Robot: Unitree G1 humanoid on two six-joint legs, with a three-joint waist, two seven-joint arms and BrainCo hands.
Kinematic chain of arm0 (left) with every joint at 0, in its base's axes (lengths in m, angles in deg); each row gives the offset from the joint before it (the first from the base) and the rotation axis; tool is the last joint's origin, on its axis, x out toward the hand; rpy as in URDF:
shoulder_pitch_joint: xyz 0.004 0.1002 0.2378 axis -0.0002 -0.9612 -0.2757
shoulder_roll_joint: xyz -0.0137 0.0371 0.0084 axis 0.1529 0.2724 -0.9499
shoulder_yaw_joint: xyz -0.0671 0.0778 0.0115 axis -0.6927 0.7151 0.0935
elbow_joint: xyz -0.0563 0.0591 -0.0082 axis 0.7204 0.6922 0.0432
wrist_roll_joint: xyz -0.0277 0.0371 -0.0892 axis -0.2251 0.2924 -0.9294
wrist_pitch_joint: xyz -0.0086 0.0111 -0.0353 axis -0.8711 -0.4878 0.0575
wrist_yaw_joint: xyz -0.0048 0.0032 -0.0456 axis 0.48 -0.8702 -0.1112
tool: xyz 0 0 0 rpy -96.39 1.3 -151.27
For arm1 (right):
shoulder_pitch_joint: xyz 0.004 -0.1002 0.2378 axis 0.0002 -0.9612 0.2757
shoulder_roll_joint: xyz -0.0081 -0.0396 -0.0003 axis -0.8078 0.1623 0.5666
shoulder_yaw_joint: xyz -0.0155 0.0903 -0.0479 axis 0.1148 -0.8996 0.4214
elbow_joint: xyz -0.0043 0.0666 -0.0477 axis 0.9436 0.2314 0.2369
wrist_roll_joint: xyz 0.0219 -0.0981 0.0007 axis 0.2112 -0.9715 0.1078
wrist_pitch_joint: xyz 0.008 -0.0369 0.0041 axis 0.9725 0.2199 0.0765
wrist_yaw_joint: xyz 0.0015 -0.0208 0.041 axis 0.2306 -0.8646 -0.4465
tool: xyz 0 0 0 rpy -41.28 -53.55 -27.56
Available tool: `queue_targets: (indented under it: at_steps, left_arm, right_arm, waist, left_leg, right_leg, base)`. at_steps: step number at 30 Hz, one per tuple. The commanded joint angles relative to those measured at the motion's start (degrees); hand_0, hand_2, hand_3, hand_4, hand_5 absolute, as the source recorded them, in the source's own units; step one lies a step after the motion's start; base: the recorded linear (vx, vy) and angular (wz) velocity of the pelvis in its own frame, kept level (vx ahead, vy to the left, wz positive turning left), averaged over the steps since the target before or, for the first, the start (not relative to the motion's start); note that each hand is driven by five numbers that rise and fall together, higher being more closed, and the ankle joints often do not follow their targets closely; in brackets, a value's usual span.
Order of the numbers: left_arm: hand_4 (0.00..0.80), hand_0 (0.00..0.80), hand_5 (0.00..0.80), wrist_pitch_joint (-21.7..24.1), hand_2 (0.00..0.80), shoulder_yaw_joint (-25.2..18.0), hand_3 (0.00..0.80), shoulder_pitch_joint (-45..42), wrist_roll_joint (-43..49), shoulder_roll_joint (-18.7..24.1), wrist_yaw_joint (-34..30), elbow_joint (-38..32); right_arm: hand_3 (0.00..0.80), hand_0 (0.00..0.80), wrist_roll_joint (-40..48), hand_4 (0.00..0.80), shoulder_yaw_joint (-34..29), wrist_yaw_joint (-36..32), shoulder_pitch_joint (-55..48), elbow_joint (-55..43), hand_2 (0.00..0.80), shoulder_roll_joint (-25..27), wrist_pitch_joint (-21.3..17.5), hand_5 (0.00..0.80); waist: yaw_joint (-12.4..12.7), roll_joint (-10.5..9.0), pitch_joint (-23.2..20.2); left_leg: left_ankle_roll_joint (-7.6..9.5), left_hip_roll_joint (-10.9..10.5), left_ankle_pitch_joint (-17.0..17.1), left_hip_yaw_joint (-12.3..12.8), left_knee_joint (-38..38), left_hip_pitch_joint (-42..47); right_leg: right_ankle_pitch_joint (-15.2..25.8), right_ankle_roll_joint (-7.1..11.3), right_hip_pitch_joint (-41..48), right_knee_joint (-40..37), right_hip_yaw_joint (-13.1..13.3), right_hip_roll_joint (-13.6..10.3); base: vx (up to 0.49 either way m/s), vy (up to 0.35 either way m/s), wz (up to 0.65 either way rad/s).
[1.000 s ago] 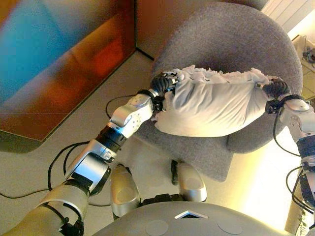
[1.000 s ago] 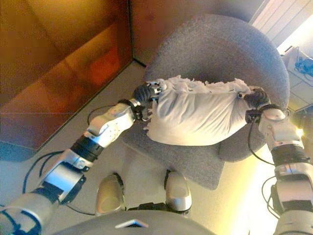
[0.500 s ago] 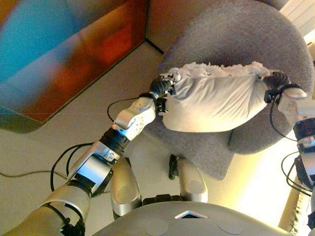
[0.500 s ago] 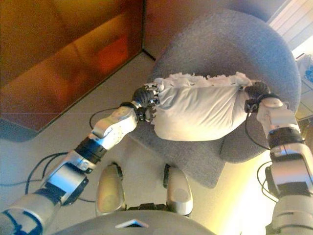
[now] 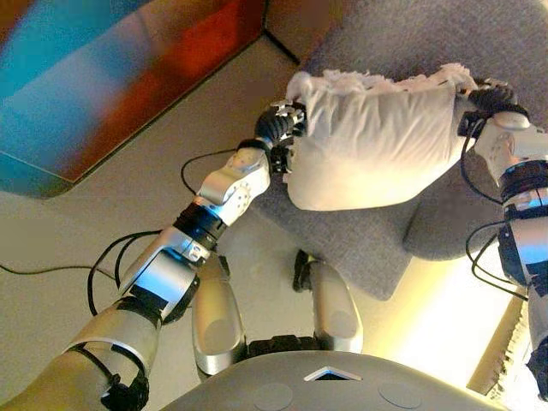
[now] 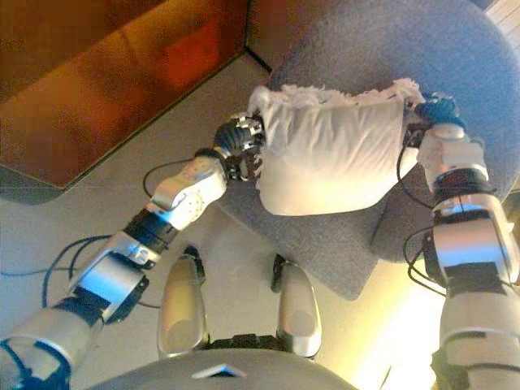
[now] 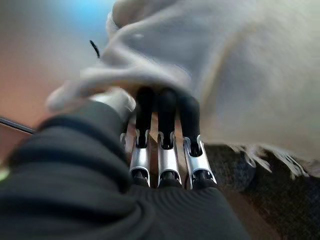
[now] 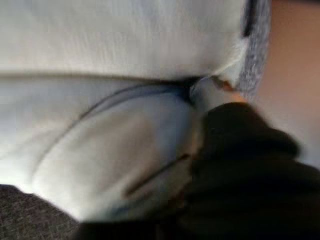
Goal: Pick up the cushion and take it to the sofa
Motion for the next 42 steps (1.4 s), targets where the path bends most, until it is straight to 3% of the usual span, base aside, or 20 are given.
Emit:
queue_targets:
  at_steps: [1, 10, 15, 21, 26, 33, 37, 42]
  left_arm:
    - [0.0, 0.0, 0.0, 3.51, 0.0, -0.23, 0.0, 5.28, -2.09, -1.87, -0.68, -1.35]
    - [0.0, 0.0, 0.0, 4.75, 0.0, -1.44, 0.0, 5.3, -2.5, -0.33, -2.02, -2.09]
    - [0.0, 0.0, 0.0, 5.33, 0.0, -3.49, 0.0, 3.97, -4.05, 1.75, -2.44, -4.33]
    - [0.0, 0.0, 0.0, 7.07, 0.0, -5.58, 0.0, -1.47, -3.76, 4.27, -4.48, -6.38]
    - [0.0, 0.0, 0.0, 11.09, 0.0, -6.61, 0.0, -6.82, -3.16, 5.5, -8.21, -7.43]
    - [0.0, 0.0, 0.0, 13.27, 0.0, -8.39, 0.0, -13.12, -4.41, 8.48, -12.9, -10.94]
    - [0.0, 0.0, 0.0, 13.19, 0.0, -10.47, 0.0, -17.28, -6.93, 8.5, -15.06, -12.94]
    - [0.0, 0.0, 0.0, 11.48, 0.0, -13.03, 0.0, -24.69, -6.14, 7.72, -18.63, -16.95]
  right_arm:
    - [0.0, 0.0, 2.72, 0.0, -0.13, 1.9, 4.7, 1.15, 0.0, 0.88, -2.22, 0.0]
    - [0.0, 0.0, 4.93, 0.0, -1.46, 2.2, 3.65, 2.6, 0.0, 1.59, -3.92, 0.0]
    - [0.0, 0.0, 5.43, 0.0, -3.21, 4.67, 2.19, 0.18, 0.0, 3.14, -7.91, 0.0]
    - [0.0, 0.0, 6.86, 0.0, -7.24, 8.03, -1.28, -3.67, 0.0, 6.69, -11.48, 0.0]
    - [0.0, 0.0, 4.94, 0.0, -8.95, 7.99, -4.8, -4.47, 0.0, 10.39, -12.92, 0.0]
    - [0.0, 0.0, 6.45, 0.0, -11.87, 7.07, -9.84, -7.98, 0.0, 14.37, -12.6, 0.0]
    - [0.0, 0.0, 5.42, 0.0, -12.61, 3.16, -15.05, -14.23, 0.0, 13.73, -11.94, 0.0]
    - [0.0, 0.0, 9.27, 0.0, -17.8, -2.41, -28.82, -30.35, 0.0, 6.16, -13.5, 0.0]
  waist:
    - [2.09, 1.43, -0.35]
    - [1.9, 1.87, -1.08]
    - [1.77, 2.47, -1.48]
    - [1.89, 2.94, -2.98]
    - [2.14, 3.11, -4.62]
    - [2.25, 2.96, -6.94]
    - [1.97, 3.08, -8.74]
    - [0.93, 3.33, -10.9]
  left_leg:
    - [-7.99, 4.44, 4.83, -5.4, -2.33, -1.58]
    - [-8.16, 4.94, 6.04, -4.41, -4.82, -0.75]
    - [-8.21, 5.04, 7.07, -4.0, -7.12, 0.31]
    - [-7.54, 4.65, 9.01, -3.03, -12.09, 3.07]
    - [-7.05, 4.53, 11.63, -1.59, -17.94, 6.06]
    - [-6.79, 4.1, 12.4, -0.26, -21.12, 9.54]
    - [-6.19, 3.36, 12.02, 0.94, -23.06, 12.75]
    - [-5.12, 2.08, 11.03, 3.28, -25.29, 17.21]
  right_leg:
    - [4.01, 2.13, 3.94, -5.82, 1.65, -1.41]
    - [4.24, 2.03, 3.9, -7.02, 1.39, -1.5]
    - [4.24, 1.8, 4.42, -8.24, 1.17, -1.42]
    - [4.69, 1.51, 6.79, -11.89, 0.58, -0.88]
    - [5.49, 1.28, 9.7, -16.14, 0.06, 0.04]
    - [6.64, 1.23, 13.47, -20.53, 0.08, 0.7]
    - [7.19, 1.55, 15.82, -22.79, 0.6, 0.59]
    - [8.47, 2.09, 18.48, -25.92, 1.53, 0.49]
  base:
    - [0.0, 0.0, 0.0]
    - [0.0, 0.0, 0.0]
    - [-0.003, 0.012, -0.01]
    - [0.0, 0.0, 0.0]
    - [0.013, 0.004, 0.07]
    - [0.001, 0.014, 0.05]
    - [0.028, 0.104, 0.02]
    - [0.004, 0.124, -0.08]
